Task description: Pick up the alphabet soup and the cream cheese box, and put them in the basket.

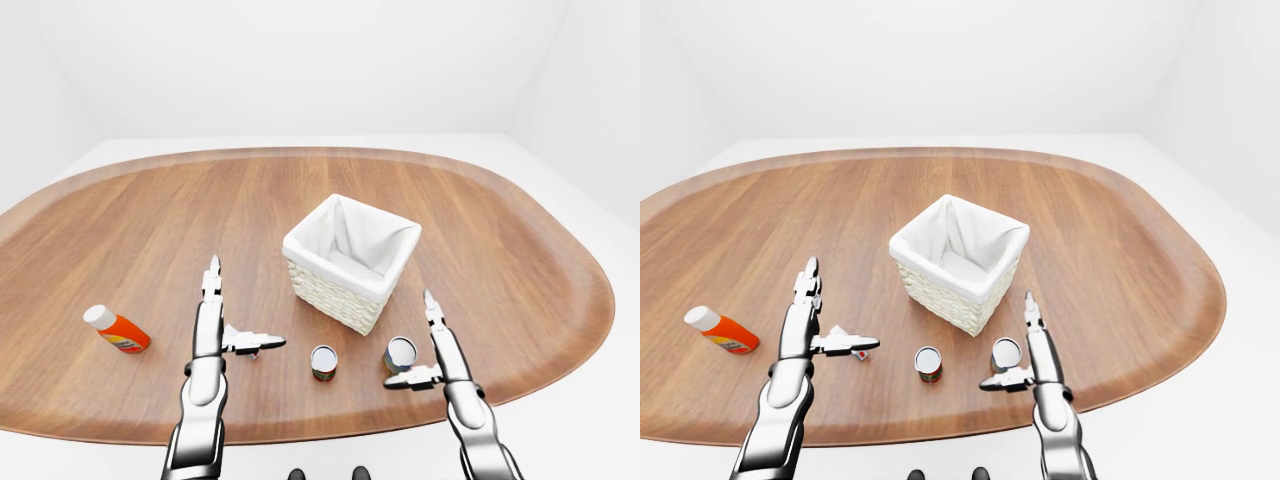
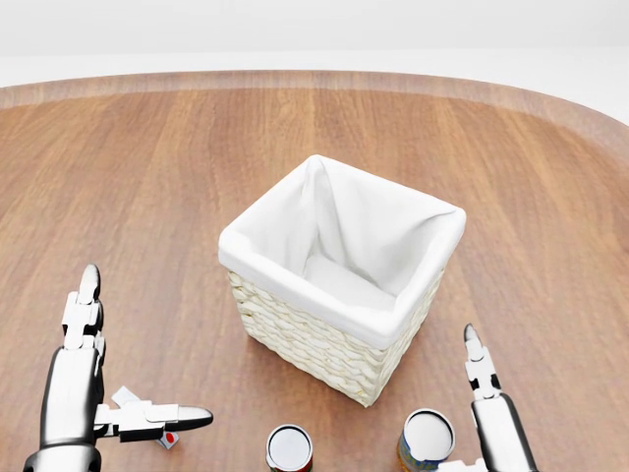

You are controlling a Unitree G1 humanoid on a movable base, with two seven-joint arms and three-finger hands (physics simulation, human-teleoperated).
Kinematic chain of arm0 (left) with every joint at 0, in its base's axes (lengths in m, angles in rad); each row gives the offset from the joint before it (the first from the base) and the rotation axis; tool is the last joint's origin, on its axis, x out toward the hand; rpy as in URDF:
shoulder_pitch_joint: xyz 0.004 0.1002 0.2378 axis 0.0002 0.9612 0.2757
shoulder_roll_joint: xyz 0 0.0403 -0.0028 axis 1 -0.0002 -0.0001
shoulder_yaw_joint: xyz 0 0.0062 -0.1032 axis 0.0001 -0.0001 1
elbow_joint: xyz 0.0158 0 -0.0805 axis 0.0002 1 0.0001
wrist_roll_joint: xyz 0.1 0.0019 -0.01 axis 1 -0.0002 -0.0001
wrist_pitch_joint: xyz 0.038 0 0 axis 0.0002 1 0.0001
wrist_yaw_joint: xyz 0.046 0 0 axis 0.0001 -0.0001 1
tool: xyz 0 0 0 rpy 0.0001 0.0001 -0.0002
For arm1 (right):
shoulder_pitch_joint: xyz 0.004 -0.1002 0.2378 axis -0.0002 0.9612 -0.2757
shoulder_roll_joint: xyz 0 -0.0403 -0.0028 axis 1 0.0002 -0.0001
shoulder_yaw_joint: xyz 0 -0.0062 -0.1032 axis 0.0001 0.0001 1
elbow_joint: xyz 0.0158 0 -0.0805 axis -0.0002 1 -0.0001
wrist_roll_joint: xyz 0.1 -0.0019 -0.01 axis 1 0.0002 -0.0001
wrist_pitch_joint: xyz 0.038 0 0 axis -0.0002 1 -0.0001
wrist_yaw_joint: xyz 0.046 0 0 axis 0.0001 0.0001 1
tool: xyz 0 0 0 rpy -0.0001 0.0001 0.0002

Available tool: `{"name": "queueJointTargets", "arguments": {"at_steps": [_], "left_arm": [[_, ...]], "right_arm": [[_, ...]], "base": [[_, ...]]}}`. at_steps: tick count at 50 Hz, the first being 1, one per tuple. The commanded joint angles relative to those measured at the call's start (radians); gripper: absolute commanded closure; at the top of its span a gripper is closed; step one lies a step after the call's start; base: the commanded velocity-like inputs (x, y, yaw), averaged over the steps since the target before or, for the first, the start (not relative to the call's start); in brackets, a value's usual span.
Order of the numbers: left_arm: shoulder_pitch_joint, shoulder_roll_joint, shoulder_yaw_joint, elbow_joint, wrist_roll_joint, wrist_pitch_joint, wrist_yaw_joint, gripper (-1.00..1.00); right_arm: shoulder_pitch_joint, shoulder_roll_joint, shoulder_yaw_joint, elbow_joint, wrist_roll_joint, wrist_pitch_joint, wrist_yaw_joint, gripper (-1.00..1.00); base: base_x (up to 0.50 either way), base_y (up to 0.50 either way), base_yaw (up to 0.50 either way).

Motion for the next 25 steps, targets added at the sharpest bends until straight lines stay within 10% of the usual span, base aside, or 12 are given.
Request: {"name": "queueJointTargets", "arguments": {"at_steps": [1, 25], "left_arm": [[0.000, 0.000, 0.000, 0.005, -0.001, -0.004, 0.001, -1.00], [-0.004, 0.002, 0.005, 0.008, -0.009, -0.006, -0.003, -1.00]], "right_arm": [[-0.078, -0.011, 0.018, 0.119, -0.019, 0.007, -0.034, -1.00], [-0.328, -0.047, 0.045, 0.600, -0.043, -0.045, -0.183, -1.00]], "base": [[0.00, 0.00, 0.00], [0.00, 0.00, 0.00]]}}
